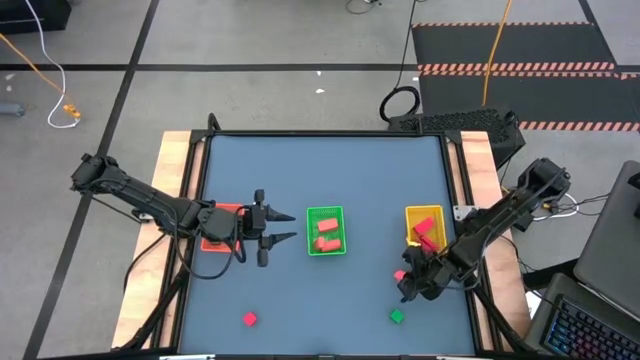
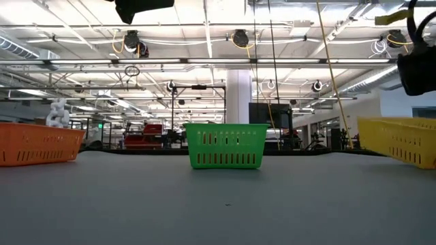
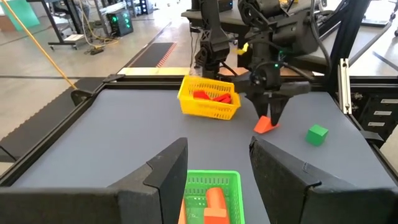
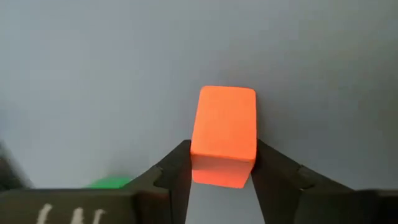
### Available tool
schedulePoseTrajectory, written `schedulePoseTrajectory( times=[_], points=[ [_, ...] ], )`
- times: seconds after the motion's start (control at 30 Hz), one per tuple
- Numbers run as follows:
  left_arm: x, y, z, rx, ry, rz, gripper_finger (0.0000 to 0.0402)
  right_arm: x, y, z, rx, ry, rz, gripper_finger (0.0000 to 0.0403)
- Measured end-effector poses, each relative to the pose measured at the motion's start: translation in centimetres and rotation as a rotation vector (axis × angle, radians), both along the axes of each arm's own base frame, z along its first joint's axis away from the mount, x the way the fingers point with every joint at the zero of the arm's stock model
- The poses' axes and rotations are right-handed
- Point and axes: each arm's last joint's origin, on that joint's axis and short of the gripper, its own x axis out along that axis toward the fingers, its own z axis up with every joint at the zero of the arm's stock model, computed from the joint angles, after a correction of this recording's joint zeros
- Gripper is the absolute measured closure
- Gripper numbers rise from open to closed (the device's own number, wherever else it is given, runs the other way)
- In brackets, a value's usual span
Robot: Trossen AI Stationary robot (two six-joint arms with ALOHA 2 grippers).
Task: Sort & place blocks by color
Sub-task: Put the orange block into the green bin
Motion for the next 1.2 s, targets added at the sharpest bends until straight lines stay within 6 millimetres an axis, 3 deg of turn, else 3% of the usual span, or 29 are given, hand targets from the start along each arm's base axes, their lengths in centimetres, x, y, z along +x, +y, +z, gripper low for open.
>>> schedulePoseTrajectory(
  times=[0.27,0.7,0.97,1.2],
  points=[
    [0.0,0.0,0.0,0.001,0.004,0.000,0.0227,0.6,0.4,0.6,0.008,-0.104,0.035,0.0272],
    [0.0,0.0,0.0,-0.001,0.003,0.001,0.0227,3.5,1.0,2.9,0.028,-0.474,0.163,0.0273],
    [0.0,0.0,0.0,-0.002,0.001,0.001,0.0227,6.6,-1.6,5.2,-0.322,-0.783,0.232,0.0273],
    [0.0,0.0,0.0,0.010,-0.001,-0.002,0.0227,9.4,-5.3,5.6,-0.594,-0.874,0.212,0.0273]
  ],
)
